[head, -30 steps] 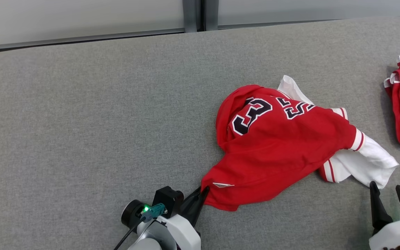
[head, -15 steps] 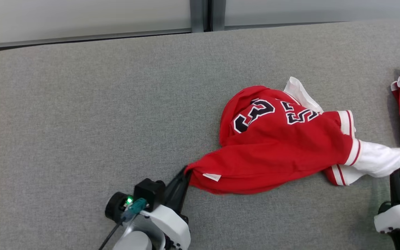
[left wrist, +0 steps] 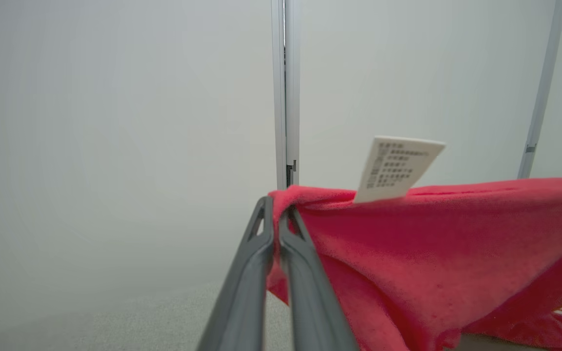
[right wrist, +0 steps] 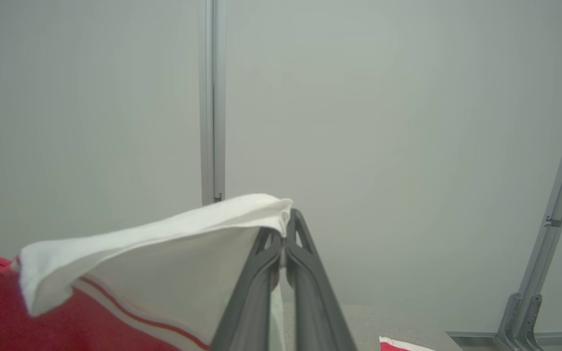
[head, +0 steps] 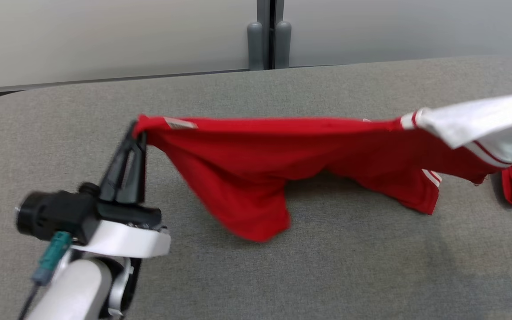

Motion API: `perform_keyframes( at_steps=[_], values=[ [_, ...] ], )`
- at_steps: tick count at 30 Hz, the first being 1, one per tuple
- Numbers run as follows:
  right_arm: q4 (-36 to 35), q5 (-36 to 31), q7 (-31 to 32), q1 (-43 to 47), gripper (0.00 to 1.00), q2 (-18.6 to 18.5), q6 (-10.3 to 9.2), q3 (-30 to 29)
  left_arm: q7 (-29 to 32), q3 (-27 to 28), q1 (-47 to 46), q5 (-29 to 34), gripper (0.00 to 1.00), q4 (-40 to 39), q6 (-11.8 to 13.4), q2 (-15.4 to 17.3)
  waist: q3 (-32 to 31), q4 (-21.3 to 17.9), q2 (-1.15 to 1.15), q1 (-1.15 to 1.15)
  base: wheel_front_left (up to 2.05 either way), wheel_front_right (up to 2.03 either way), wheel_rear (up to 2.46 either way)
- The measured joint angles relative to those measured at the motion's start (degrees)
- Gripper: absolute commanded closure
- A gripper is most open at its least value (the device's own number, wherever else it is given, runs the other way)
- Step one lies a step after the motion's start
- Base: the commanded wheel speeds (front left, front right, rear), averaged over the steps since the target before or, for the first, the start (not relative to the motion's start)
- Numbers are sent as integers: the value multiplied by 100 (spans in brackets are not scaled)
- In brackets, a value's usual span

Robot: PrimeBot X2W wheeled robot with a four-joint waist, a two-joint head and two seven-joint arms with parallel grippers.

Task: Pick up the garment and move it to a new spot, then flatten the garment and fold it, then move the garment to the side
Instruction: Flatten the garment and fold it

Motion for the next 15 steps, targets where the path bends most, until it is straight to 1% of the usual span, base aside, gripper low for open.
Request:
perform_keyframes(
  at_steps=[2,7,12,15],
  values=[
    [-326,-55,169,-122,100,-103,0,-65,79,160,-76,94,100,-446,134,158,-46,32,0,0,0,0,0],
    [-1061,-123,465,-515,100,-339,0,-71,302,483,-441,293,100,-1339,343,456,-133,112,0,0,0,0,0],
    [-1568,-67,766,-890,100,-481,0,-78,588,761,-756,403,100,-1901,510,683,-245,149,0,0,0,0,0],
    [-1624,-13,866,-1000,100,-480,0,-48,725,758,-777,403,100,-1996,527,701,-260,153,0,0,0,0,0]
  ],
)
